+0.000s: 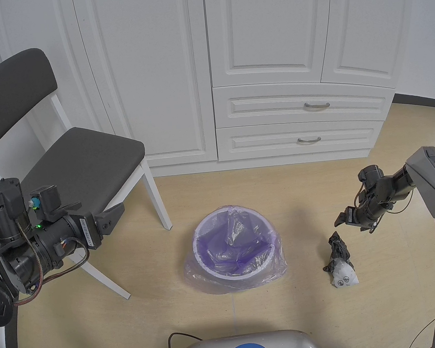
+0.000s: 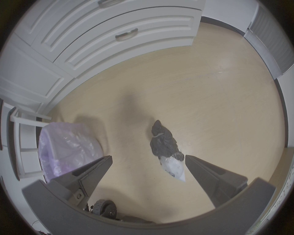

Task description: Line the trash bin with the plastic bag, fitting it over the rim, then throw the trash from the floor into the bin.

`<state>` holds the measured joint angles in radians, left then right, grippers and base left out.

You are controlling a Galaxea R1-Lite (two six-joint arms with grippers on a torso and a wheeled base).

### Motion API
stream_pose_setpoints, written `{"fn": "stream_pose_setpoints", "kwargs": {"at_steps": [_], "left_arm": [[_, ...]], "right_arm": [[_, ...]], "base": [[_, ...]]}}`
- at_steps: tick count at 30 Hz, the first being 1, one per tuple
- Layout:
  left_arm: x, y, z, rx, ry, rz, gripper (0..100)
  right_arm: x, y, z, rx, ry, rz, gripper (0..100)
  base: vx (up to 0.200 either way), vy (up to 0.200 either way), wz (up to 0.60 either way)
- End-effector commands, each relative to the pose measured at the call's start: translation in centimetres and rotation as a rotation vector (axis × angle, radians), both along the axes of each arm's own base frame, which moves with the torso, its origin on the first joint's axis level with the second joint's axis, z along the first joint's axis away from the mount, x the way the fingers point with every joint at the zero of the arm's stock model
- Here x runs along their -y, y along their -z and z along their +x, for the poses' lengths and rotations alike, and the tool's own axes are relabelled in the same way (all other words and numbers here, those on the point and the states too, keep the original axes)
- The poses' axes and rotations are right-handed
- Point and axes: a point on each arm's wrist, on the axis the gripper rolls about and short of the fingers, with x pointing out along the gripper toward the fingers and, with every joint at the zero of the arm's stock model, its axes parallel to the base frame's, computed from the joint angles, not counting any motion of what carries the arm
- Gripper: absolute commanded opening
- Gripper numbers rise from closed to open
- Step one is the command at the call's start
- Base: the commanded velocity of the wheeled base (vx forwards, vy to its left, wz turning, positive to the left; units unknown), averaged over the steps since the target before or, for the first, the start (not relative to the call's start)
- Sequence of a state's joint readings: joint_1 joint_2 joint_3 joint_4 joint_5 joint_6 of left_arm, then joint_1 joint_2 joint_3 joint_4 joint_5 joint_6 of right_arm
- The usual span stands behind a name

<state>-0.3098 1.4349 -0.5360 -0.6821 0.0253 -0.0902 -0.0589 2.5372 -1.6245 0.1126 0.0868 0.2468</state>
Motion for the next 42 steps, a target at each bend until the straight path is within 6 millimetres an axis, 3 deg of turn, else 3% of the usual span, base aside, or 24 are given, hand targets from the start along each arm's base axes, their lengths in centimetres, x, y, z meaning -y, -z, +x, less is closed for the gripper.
{"fn": "stream_pose_setpoints", "kwargs": {"at_steps": [1,6,13,17,23,42], "left_arm": [[0.2,0.3,0.3,-0.012,0.001,0.006,100],[0.2,0.4,0.4,-0.009,0.002,0.006,100],[0.2,0.5,0.5,-0.014,0.002,0.01,100],[0.3,0.6,0.5,-0.016,0.005,0.01,100],[0.3,0.7,0.5,-0.02,0.003,0.011,100],[0.2,0.8,0.6,-0.022,0.001,0.015,100]], "right_arm": [[0.0,4.3,1.3,-0.039,0.002,0.014,100],[0.0,5.9,2.2,-0.026,0.01,0.026,100],[-0.9,7.9,5.1,0.058,-0.01,0.005,100],[-1.0,10.6,4.6,0.008,-0.025,-0.024,100],[-0.4,13.2,4.0,-0.042,-0.074,-0.142,100],[-0.7,13.9,3.6,-0.074,-0.092,-0.117,100]], "base": [[0.0,0.0,0.0],[0.0,0.0,0.0],[0.0,0.0,0.0],[0.0,0.0,0.0],[0.0,0.0,0.0],[0.0,0.0,0.0]]}}
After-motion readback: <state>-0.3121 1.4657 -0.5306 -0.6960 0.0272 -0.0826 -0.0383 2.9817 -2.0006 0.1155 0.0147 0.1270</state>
